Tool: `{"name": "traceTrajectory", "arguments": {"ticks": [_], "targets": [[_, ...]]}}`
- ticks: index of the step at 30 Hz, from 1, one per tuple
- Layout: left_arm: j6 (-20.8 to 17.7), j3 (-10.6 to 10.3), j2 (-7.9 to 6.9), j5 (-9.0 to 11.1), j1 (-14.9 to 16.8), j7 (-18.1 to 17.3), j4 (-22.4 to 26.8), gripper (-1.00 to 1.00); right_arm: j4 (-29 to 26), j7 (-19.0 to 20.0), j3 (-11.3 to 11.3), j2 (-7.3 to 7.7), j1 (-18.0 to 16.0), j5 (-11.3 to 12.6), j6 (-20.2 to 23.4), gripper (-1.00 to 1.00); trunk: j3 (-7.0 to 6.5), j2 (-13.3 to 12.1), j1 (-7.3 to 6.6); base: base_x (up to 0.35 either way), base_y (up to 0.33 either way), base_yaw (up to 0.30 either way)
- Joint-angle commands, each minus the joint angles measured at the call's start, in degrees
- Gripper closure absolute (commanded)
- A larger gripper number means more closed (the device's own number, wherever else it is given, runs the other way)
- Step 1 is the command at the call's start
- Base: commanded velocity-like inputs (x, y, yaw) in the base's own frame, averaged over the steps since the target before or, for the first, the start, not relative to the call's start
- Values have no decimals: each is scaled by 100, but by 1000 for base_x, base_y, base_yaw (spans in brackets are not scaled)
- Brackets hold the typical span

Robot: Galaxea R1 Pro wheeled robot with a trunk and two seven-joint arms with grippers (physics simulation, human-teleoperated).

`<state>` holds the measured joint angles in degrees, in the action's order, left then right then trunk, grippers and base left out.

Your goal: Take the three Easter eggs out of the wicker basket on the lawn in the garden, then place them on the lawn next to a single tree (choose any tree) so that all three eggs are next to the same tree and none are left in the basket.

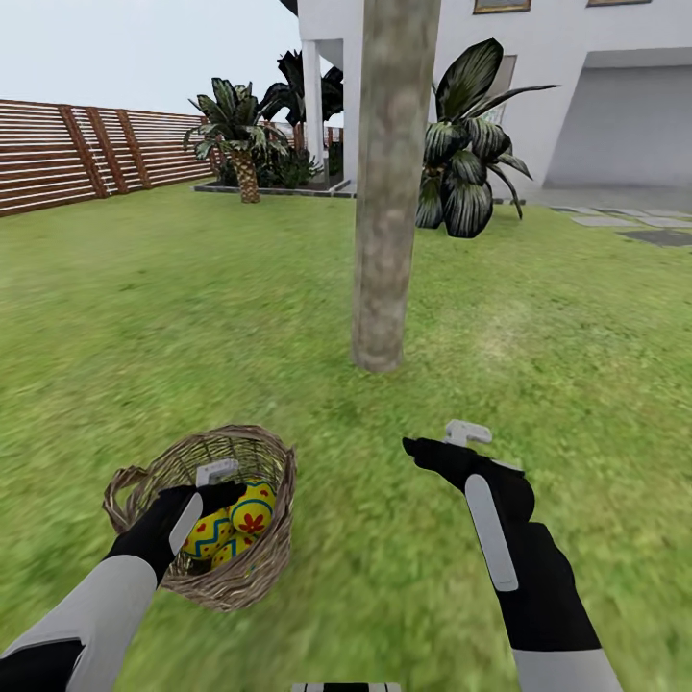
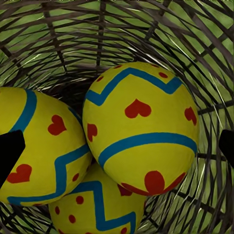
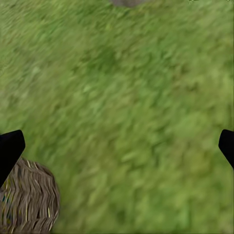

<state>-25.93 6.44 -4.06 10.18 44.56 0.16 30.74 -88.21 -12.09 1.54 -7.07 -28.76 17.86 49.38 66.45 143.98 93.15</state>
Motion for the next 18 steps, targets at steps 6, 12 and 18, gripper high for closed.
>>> {"name": "traceTrajectory", "arguments": {"ticks": [6,12,18], "targets": [[-35,15,2,39,0,-3,26,-100,-36,-57,20,4,9,60,19,-100,5,2,-1,0,0,0],[-35,9,-10,38,0,-143,29,-100,-38,-57,26,4,10,61,19,-100,5,2,-1,0,0,0],[-41,-1,-43,37,0,-411,26,-100,-38,-57,30,4,10,65,19,-100,5,2,-1,0,0,0]]}}
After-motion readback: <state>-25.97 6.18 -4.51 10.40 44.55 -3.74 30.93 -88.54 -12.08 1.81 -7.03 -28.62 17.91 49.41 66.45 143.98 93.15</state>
